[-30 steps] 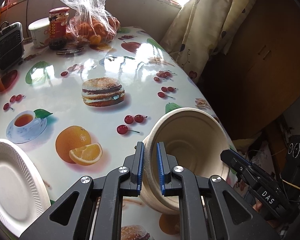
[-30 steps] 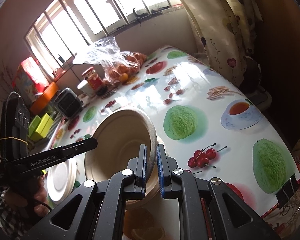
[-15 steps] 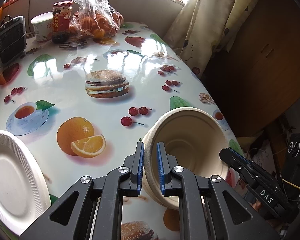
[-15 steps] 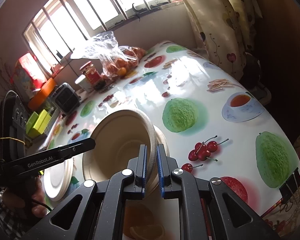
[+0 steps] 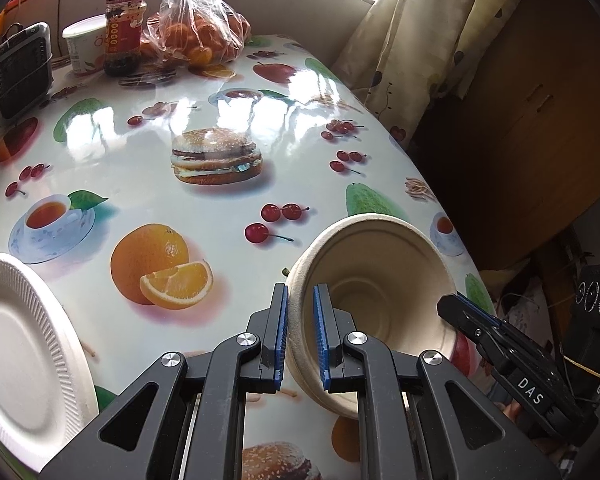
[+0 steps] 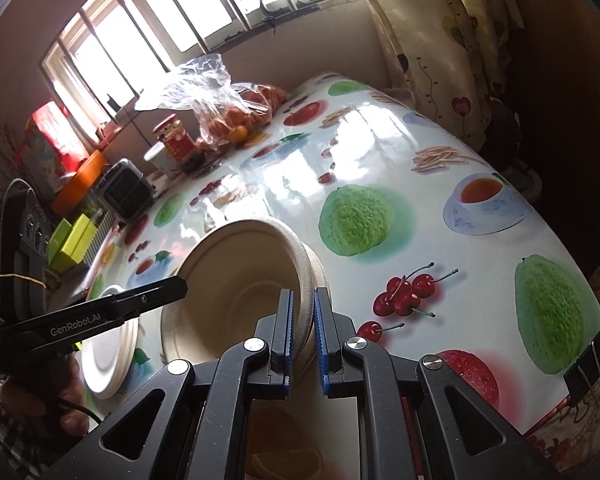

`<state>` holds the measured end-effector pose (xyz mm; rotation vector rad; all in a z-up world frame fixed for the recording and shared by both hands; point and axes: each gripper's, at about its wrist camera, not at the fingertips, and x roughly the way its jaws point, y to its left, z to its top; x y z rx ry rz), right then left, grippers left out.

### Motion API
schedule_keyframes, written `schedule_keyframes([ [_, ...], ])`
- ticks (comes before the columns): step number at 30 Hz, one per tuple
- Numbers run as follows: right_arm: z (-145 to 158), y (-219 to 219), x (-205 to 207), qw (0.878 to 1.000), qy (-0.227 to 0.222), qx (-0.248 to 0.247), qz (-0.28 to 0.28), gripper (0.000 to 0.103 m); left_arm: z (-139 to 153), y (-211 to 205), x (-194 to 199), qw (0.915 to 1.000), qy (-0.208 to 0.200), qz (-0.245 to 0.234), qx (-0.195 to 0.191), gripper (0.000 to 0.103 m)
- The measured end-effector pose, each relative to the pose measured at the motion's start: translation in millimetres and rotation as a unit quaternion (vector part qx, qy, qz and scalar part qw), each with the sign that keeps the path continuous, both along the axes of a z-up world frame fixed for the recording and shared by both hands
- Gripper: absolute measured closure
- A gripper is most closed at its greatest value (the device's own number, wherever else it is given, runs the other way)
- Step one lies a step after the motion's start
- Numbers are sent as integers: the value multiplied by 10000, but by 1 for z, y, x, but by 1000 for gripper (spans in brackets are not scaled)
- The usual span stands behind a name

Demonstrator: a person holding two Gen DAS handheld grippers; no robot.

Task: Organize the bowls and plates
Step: 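Lower the held tan bowl into the nested tan bowls with both grippers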

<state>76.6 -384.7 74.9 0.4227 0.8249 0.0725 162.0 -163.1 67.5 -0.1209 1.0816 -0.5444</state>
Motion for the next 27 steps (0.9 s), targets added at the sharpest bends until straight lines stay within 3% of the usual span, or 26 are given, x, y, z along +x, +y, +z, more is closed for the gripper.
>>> schedule_keyframes([
  [27,-1,3,3,10000,10,-73,-4,92,-2,0,1,10000,15,16,-28,90],
])
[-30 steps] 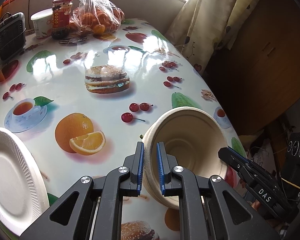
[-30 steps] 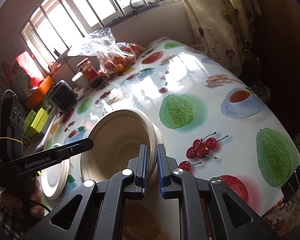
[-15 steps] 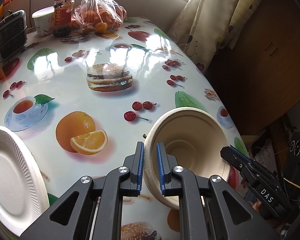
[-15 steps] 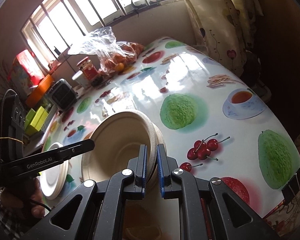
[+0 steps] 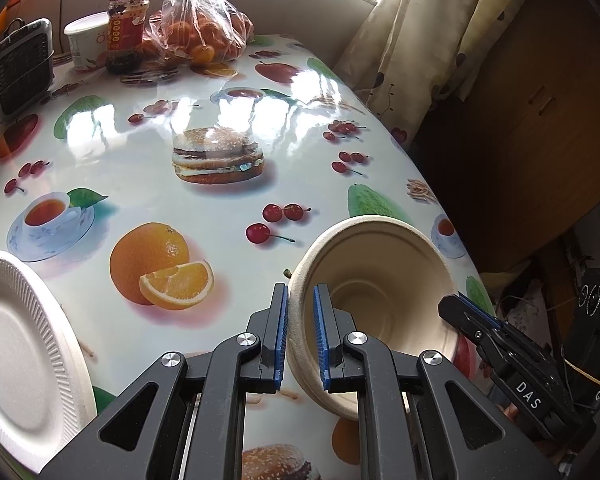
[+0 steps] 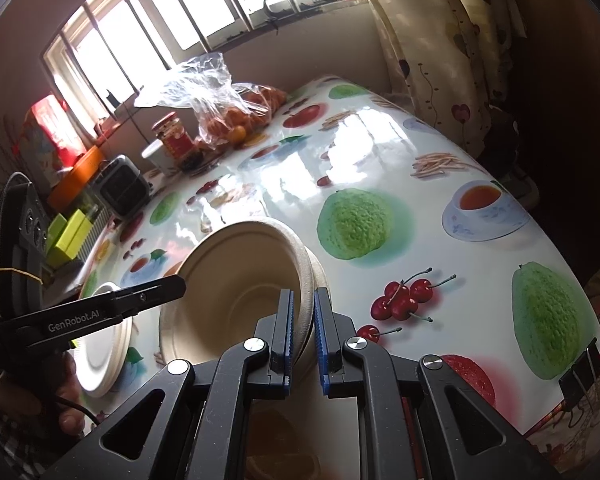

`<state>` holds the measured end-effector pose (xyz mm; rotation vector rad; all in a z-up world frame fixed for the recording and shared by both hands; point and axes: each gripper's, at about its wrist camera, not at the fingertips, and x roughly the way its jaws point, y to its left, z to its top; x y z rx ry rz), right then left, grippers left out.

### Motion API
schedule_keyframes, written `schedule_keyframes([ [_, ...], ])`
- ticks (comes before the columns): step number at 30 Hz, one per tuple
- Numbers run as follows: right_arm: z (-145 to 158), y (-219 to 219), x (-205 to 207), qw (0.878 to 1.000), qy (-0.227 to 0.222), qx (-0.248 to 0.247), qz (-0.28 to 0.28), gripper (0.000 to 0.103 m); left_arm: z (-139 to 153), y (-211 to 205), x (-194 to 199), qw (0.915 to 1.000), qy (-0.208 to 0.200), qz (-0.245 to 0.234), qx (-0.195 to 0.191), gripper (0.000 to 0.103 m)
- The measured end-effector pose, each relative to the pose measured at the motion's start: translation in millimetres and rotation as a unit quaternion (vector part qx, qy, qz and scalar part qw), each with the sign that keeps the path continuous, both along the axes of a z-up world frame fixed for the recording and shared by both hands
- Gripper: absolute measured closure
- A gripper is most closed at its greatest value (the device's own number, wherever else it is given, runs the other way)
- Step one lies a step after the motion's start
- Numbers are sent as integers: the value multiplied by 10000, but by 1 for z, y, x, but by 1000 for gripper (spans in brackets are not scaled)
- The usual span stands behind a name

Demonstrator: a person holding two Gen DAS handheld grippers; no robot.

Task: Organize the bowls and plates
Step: 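Lower the held tan bowl into the nested tan bowls with both grippers, then open both grippers to release the bowl onto the stack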

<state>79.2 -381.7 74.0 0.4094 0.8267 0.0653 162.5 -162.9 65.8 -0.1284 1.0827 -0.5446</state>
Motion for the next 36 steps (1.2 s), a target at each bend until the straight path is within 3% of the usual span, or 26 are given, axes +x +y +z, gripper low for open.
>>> schedule_keyframes([
  [25,-2,-4,4,10000,15,-45,-21,80,1,-3,-3,9999,-135,-41,61,85],
  [36,-5,-6,4,10000,7,-70,-35,68,1,-2,-4,9998,-192,-50,64,68],
])
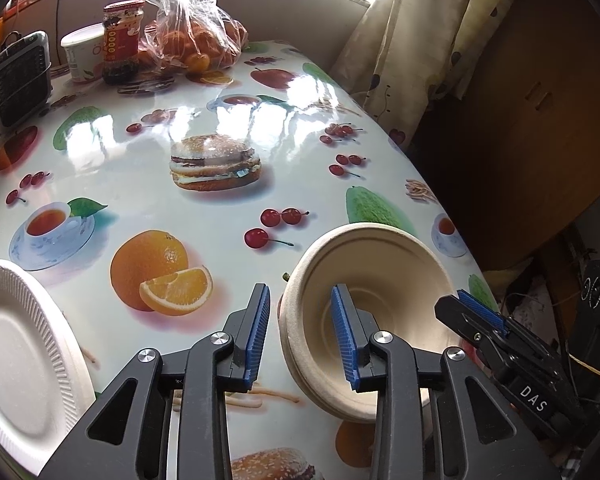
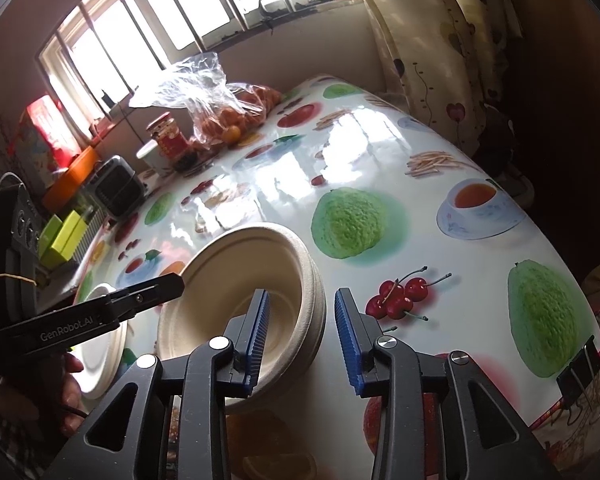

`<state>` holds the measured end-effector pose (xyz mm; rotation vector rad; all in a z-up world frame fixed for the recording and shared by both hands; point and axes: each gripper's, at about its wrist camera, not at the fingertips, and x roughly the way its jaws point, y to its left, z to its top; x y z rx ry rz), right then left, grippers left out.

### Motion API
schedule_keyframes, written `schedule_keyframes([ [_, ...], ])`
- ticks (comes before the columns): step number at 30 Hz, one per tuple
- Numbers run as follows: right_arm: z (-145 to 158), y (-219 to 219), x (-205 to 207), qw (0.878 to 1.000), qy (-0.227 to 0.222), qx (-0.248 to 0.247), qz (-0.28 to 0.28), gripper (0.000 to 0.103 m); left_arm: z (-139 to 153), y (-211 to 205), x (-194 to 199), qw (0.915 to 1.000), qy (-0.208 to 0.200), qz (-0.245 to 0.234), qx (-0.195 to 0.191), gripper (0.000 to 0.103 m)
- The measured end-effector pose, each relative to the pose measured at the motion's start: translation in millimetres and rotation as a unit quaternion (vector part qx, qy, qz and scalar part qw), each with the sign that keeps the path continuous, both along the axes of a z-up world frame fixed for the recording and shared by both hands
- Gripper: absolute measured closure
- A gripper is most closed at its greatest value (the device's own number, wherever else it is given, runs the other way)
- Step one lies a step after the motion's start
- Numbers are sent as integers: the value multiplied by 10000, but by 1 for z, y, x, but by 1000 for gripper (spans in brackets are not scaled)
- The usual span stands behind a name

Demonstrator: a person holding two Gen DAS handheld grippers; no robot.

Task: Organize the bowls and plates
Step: 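Open both grippers to release the bowl onto the stack, then close both grippers on the rim of the whole tan bowl stack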

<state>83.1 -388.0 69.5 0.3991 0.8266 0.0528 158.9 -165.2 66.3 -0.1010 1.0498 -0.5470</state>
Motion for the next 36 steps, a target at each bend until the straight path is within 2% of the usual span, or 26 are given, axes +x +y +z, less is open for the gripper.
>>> schedule_keyframes([
  [9,1,-6,-6,9997,-139,-188,11,56,4,1,-5,9996,-273,-42,107,63],
  [14,4,-4,-10,9994,-156,-297,52,55,4,4,-11,9993,-343,-97,96,63],
  [18,2,-4,-15,9990,-124,-430,66,55,1,10,-14,9996,-250,-93,16,63],
  [26,-6,-1,-16,9995,-9,-167,276,55,-11,12,-15,9998,43,-43,-165,63],
  [28,-6,-1,-16,9995,-5,-162,275,55,-13,11,-15,9998,99,-53,-186,63],
  [34,-9,2,-16,9994,13,-8,341,69,-16,8,-15,9997,146,-89,-200,64],
  [36,-10,3,-15,9994,21,39,353,74,-16,6,-15,9997,148,-110,-183,71],
])
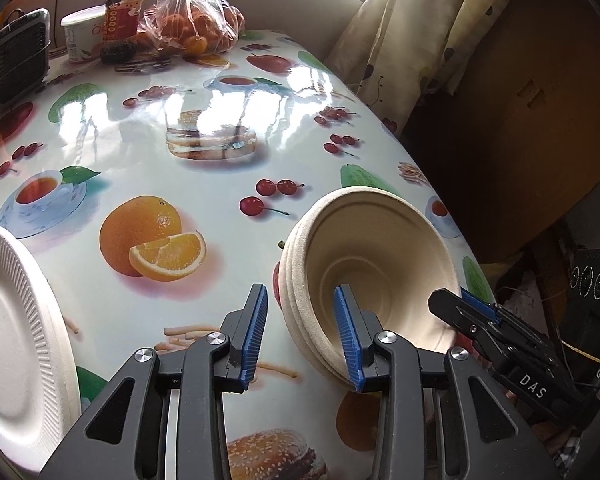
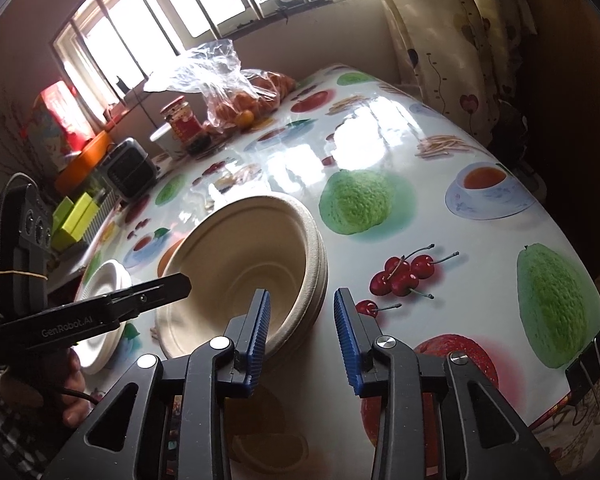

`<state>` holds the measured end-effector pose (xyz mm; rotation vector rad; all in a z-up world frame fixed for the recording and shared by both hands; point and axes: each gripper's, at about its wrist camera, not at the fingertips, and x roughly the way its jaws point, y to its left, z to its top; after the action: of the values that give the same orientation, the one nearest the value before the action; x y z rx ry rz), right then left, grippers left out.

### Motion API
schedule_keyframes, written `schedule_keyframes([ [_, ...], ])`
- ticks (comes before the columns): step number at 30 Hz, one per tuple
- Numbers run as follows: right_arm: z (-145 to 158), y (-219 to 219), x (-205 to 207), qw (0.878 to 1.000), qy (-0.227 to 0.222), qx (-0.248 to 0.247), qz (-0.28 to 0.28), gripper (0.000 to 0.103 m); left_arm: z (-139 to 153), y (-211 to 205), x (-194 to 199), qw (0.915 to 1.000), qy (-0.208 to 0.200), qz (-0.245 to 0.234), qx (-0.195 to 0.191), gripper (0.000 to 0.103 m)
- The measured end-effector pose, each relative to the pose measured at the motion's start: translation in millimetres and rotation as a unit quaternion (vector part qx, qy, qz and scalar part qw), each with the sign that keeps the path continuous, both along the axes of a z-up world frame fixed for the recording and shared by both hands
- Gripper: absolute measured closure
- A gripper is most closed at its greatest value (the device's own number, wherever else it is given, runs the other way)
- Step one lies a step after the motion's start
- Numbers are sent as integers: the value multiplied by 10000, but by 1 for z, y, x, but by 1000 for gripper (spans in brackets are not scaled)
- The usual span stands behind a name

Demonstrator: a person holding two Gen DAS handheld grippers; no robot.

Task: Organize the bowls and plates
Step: 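Close both grippers on the rim of the whole tan bowl stack, then lift the tan bowl stack and carry it over the white plate stack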

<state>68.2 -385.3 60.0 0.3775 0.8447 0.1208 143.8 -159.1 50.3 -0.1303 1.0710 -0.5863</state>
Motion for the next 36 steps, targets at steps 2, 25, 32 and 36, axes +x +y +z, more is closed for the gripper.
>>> schedule_keyframes([
  [2,0,0,1,10000,12,19,18,78,-1,-1,0,10000,20,-9,30,74],
  [25,0,-2,4,10000,39,55,-47,79,-1,-3,1,10000,11,3,72,80],
  [32,-3,-4,6,10000,57,48,-62,80,2,-3,-1,9999,-37,10,134,80],
  [36,-3,-4,6,10000,59,31,-67,81,3,-4,-2,9998,-59,8,167,80],
])
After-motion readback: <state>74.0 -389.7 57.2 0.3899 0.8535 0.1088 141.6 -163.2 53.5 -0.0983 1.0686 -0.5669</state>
